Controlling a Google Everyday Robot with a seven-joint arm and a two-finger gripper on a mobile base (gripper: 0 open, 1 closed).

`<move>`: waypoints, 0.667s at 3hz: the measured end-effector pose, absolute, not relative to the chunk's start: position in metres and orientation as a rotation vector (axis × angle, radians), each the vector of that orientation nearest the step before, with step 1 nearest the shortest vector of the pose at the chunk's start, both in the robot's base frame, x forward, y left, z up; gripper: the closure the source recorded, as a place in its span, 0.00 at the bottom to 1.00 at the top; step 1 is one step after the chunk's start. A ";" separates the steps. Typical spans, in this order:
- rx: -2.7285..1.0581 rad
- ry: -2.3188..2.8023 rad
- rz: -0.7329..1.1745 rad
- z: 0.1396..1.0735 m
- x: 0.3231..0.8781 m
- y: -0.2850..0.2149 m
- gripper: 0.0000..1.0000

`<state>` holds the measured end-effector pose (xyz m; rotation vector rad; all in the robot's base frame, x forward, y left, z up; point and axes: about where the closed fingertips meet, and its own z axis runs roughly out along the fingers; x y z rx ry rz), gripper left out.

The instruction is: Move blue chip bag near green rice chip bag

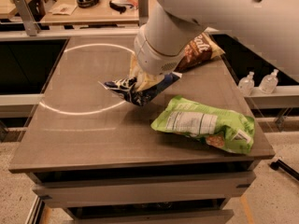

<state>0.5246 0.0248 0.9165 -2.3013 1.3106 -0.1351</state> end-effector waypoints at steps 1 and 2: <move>-2.284 1.432 -0.118 0.905 0.506 -0.007 1.00; -2.285 1.425 -0.122 0.907 0.506 -0.005 0.82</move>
Offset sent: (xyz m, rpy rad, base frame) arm -0.0153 -0.0259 -0.0090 -0.0167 0.0409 -0.0653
